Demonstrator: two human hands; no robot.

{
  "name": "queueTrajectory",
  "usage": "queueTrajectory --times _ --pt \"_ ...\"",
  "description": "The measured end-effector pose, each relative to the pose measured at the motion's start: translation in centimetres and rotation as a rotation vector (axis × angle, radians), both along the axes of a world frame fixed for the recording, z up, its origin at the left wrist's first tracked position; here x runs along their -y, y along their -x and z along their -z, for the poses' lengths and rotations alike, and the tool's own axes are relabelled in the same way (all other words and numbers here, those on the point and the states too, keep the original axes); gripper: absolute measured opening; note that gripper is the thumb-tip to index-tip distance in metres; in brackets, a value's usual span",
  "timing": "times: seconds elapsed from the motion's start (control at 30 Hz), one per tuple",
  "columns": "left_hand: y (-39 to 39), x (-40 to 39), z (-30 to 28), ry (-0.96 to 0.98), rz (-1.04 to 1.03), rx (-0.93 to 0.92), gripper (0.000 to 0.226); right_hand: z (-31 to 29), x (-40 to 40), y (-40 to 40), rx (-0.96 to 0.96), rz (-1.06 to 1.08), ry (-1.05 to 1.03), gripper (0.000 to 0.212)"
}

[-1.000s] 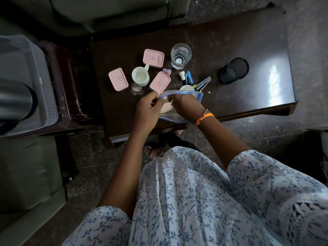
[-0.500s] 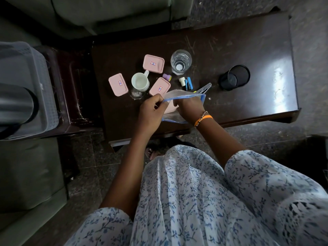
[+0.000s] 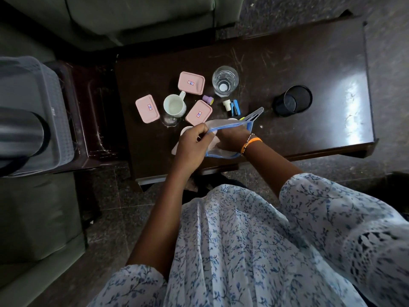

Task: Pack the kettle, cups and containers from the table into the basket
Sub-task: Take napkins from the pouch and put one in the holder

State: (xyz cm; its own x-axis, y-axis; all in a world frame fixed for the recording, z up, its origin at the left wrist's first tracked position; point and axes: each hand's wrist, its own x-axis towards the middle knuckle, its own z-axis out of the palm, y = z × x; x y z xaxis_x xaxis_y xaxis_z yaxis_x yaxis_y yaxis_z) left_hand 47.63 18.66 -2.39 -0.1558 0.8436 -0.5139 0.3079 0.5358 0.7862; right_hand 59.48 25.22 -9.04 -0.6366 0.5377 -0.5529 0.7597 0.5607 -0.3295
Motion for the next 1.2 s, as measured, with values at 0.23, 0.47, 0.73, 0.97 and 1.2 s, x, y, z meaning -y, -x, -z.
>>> queueTrajectory --times 0.23,0.47,0.73,0.97,1.2 --pt "0.6 0.4 0.1 0.003 0.02 -0.012 0.024 1.1 -0.2 0.4 -0.002 0.002 0.082 0.037" --pt "1.4 0.5 0.4 -0.02 0.017 0.014 0.025 0.9 0.1 0.6 0.08 -0.034 0.135 0.051" --pt "2.5 0.6 0.5 -0.013 -0.028 0.067 0.032 0.4 0.8 1.9 0.034 -0.236 -0.065 0.029" --pt "3.8 0.6 0.1 0.025 -0.121 0.161 0.032 1.1 0.3 3.9 -0.038 -0.392 -0.006 0.032" --pt "4.9 1.0 0.3 0.023 -0.097 0.164 0.025 1.7 0.4 5.0 0.145 -0.549 0.058 0.034"
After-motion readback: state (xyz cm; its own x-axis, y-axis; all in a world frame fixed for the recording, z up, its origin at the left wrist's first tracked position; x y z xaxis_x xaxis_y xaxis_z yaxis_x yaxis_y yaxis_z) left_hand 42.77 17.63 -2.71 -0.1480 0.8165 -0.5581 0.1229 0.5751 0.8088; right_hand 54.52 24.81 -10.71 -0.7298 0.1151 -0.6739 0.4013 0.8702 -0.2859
